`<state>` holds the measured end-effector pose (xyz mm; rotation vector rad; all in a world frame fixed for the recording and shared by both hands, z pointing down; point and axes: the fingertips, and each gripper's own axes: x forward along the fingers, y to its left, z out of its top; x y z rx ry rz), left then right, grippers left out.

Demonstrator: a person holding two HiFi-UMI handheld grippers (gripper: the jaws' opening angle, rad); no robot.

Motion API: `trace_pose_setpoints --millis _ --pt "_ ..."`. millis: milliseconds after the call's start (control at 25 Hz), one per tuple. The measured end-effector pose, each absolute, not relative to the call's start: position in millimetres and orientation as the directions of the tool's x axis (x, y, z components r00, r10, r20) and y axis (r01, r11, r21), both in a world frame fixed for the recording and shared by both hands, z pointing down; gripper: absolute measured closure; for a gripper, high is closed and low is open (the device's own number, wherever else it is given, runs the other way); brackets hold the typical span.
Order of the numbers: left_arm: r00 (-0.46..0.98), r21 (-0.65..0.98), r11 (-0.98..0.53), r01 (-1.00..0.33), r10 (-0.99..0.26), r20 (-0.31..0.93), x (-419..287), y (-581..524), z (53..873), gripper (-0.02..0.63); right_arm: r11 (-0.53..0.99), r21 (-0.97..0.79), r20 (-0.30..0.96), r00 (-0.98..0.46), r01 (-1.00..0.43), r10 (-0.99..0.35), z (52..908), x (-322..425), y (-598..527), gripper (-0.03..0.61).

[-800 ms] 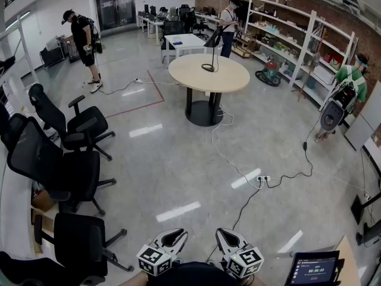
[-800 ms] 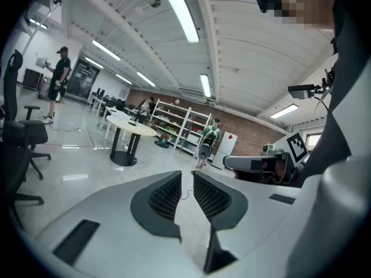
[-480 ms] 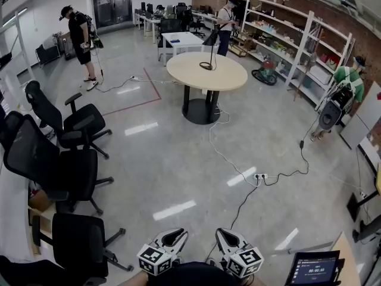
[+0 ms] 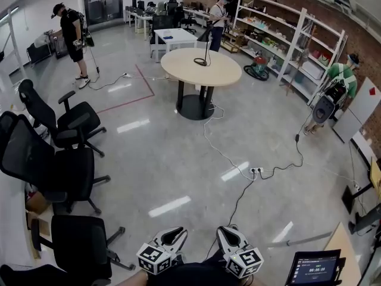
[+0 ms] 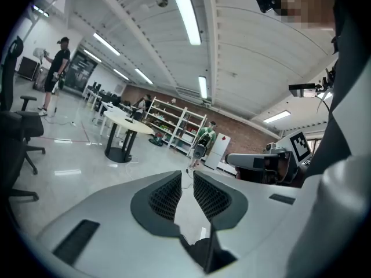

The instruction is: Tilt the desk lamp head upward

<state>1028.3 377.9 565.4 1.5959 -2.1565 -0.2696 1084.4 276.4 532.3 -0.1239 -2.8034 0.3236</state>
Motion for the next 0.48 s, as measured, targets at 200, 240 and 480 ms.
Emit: trace_pose_setpoints --millis 200,240,480 --pt "-0.230 0.433 0.303 -0.849 -0.949 0.214 1033.3 372.6 562.7 0.548 0.975 -0.215 0.314 -0.940 0.064 0.131 528.8 1085.4 279.8 0.572" --pt "-0.234 0.438 0.308 -0.845 -0.948 0.216 1033.2 372.0 563.0 0.548 0.976 -0.208 0.316 -0.939 0.069 0.134 527.0 1084.4 278.4 0.572" --pt "-0.293 0.431 0.379 -0.819 -0.922 0.254 1017.2 364.9 567.7 0.548 0.971 -0.209 0.307 -0.935 0.116 0.177 523.2 1063.4 264.8 0.572"
